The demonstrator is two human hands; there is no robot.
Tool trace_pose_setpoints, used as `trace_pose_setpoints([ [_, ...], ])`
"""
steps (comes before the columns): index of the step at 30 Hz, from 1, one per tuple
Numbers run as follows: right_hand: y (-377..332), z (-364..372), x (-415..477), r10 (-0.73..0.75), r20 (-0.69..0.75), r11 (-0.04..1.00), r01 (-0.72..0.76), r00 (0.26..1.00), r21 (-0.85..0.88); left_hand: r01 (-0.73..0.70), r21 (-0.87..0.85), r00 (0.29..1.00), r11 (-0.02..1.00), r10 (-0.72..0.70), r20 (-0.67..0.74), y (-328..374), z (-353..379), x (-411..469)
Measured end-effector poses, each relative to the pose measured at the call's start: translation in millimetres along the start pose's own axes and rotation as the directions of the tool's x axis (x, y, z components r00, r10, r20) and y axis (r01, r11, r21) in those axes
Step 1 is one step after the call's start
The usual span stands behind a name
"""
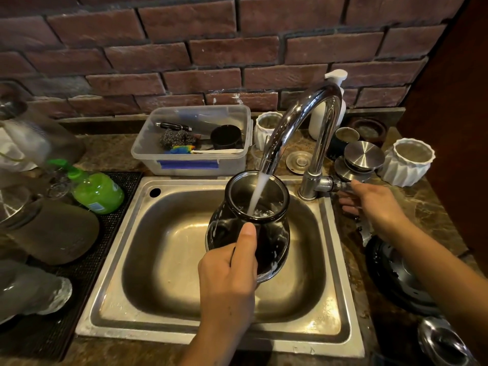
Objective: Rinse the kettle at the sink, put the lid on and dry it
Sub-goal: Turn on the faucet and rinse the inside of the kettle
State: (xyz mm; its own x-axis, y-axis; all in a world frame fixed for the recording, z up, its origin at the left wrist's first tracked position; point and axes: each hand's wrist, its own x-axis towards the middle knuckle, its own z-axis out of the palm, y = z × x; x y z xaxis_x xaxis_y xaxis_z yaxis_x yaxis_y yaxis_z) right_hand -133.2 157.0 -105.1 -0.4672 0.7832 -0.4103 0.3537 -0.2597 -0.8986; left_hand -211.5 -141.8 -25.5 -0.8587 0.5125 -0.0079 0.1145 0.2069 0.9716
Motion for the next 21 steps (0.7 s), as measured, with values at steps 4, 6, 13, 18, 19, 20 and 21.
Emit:
trace_pose_setpoints([
  [4,-5,-1,0,0.028,0.007,0.999,-0.028,1.0,0.04,-0.05,0.015,0.998,0.999,0.049,0.036,4,-1,-2],
  [6,-8,-1,-2,0.039,0.017,0.998,-0.04,0.999,0.057,0.03,-0.04,0.999,0.999,-0.029,0.036,6,-1,-4],
  [13,-9,-3,-7,0.019,0.019,0.999,-0.02,1.0,0.034,0.051,-0.071,0.997,0.996,-0.047,0.055,5,-1,-5],
  [18,-7,-3,-9,0.008,0.033,0.999,-0.01,0.999,0.045,-0.029,0.0,0.999,1.0,0.029,0.031,0,-1,-3],
  [19,-7,-3,-10,0.004,0.034,0.999,-0.006,0.999,0.047,-0.063,0.012,0.998,0.998,0.062,0.024,-3,-2,-2],
  [20,-7,-3,-10,0.003,0.035,0.999,-0.004,0.999,0.052,-0.057,-0.007,0.998,0.998,0.057,0.015,-6,-2,-2],
  [21,-7,-3,-11,0.003,0.036,0.998,-0.005,0.999,0.055,-0.028,-0.031,1.0,0.999,0.028,0.005,-8,-2,-2],
])
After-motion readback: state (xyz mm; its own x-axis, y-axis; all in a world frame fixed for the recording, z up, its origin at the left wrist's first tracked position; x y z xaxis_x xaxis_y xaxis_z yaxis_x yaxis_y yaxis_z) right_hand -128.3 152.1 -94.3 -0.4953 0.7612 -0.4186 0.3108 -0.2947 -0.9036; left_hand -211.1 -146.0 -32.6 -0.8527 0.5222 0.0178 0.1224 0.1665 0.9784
